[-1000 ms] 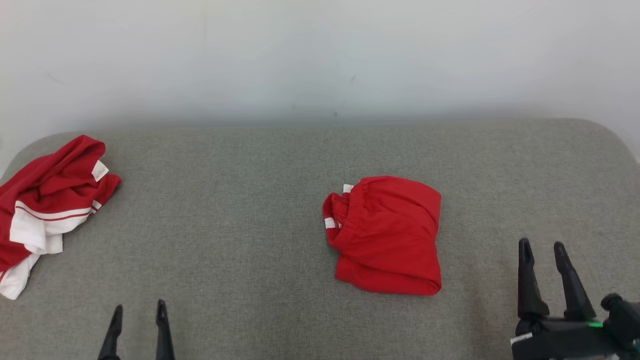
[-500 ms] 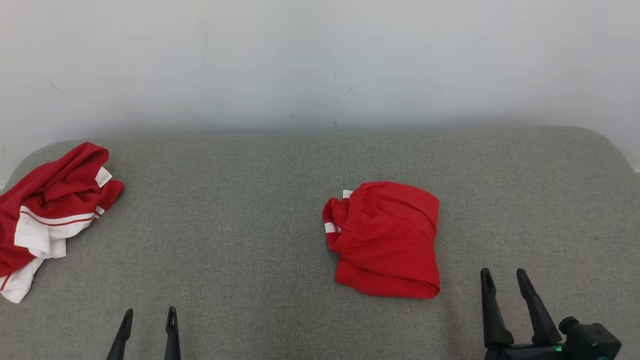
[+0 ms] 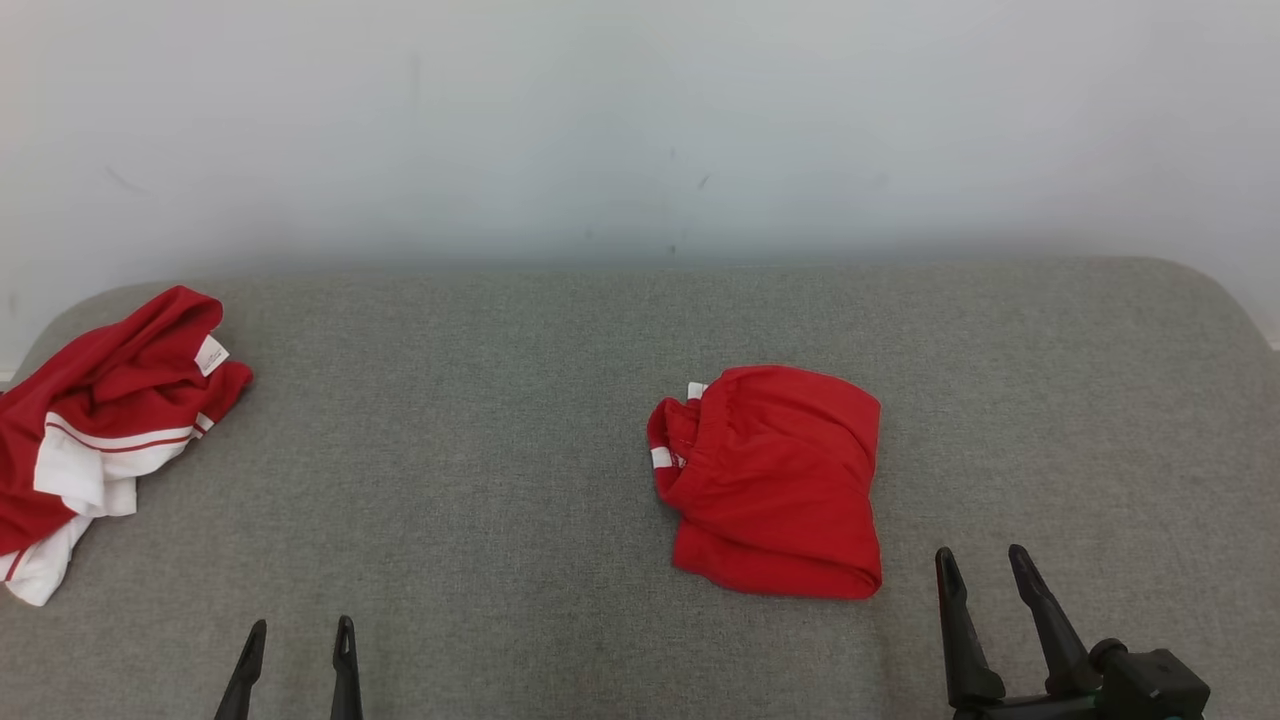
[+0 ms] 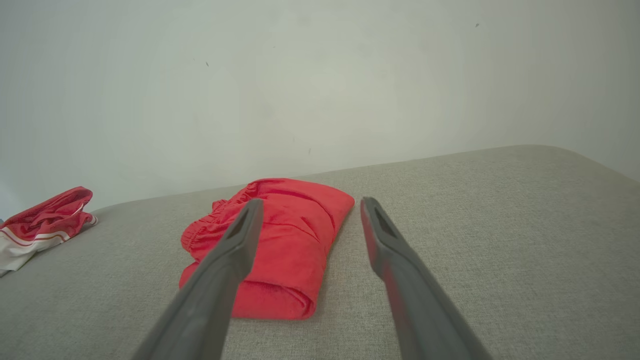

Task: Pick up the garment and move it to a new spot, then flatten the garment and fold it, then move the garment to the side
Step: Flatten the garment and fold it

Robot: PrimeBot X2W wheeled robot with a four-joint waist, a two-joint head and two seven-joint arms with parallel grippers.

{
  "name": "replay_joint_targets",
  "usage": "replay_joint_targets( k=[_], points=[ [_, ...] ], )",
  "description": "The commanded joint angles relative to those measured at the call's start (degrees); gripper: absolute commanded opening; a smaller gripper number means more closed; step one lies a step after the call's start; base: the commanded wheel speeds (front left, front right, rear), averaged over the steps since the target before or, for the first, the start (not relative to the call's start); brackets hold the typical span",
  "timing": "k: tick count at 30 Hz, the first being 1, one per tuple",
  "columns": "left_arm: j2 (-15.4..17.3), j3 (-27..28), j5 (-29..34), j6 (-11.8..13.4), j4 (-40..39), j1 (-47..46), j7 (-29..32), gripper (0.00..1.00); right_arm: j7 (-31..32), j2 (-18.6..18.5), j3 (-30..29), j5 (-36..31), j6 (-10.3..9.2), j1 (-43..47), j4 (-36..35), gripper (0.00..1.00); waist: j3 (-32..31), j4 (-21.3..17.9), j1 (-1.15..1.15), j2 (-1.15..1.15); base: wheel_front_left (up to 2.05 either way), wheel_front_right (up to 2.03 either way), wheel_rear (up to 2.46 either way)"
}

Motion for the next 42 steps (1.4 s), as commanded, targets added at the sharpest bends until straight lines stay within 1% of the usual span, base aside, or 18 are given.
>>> replay_joint_targets(
  k=[1, 12, 42],
  points=[
    [-0.10, 0.02, 0.36, 0.11, -0.33, 0.67, -0.19, 1.00, -0.01, 0.17, 0.06, -0.45, -0.08, 0.50, 0.10, 1.00, -0.01, 0.04, 0.00, 0.00, 0.00, 0.00, 0.00],
    [-0.12, -0.01, -0.08, 0.32, -0.22, 0.85, -0.19, 1.00, -0.01, 0.46, 0.23, -0.83, -0.08, 0.32, 0.30, 1.00, -0.03, 0.10, 0.00, 0.00, 0.00, 0.00, 0.00],
    [-0.14, 0.46, -0.56, -0.06, 0.58, 0.13, -0.19, 1.00, -0.01, 0.71, 0.30, -1.02, -0.08, 0.18, 0.64, 1.00, 0.36, 0.47, 0.00, 0.00, 0.00, 0.00, 0.00]
  ],
)
